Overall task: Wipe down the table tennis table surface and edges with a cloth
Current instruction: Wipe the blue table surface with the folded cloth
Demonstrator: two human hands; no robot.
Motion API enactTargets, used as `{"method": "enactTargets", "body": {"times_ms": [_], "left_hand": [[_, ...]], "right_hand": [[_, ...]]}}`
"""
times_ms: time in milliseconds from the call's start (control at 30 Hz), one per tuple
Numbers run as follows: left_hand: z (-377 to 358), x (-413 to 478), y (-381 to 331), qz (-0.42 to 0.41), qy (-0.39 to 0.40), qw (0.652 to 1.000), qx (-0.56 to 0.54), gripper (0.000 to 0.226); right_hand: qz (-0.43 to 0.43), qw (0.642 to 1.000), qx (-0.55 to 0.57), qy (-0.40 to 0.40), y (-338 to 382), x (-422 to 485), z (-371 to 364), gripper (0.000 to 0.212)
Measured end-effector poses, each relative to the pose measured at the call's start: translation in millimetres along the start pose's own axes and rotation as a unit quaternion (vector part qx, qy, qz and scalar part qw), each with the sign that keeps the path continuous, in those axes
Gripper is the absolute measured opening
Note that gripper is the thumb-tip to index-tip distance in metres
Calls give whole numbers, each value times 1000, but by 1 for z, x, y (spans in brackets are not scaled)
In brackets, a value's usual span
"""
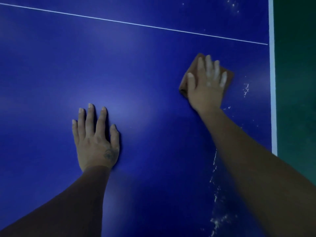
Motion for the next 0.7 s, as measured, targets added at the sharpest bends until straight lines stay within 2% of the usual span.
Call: {"method": "enactTargets", "body": {"times_ms": [67,167,233,267,400,500,567,700], "left_hand": [[0,-1,0,3,6,1000,-2,60],[1,-1,0,-2,-5,1000,-5,59],[1,-2,1,-3,-10,1000,-7,58],[1,-2,1,-3,-13,1000,-8,57],[1,-3,1,-3,-15,1000,-2,57],[-2,-4,2,-2,-2,1000,1,59],[-3,-5,3,0,4,1000,3,60],[-1,-6,3,-9,14,1000,5,61]], "right_hand": [[75,997,3,10,17,-17,-5,67],[173,985,13,22,4,-26,-5,65],[188,982,10,17,-29,-20,-1,63],[161,987,3,14,-51,-15,2,63],[-50,999,-6,-3,-126,-14,13,70],[-131,991,2,-22,-110,-33,17,72],[-96,995,-3,-25,-73,-50,16,69],[92,996,-6,13,3,-91,5,67]]}}
Point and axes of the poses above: each hand's wrist, its own x-axis towards the middle knuckle, its own z-axis out of the back of the hand, y = z × x, the point moved 7 cm from there along x, towards the middle knuckle, and after that the axes turned 10 degrees about -y, right-handed, at the moved point
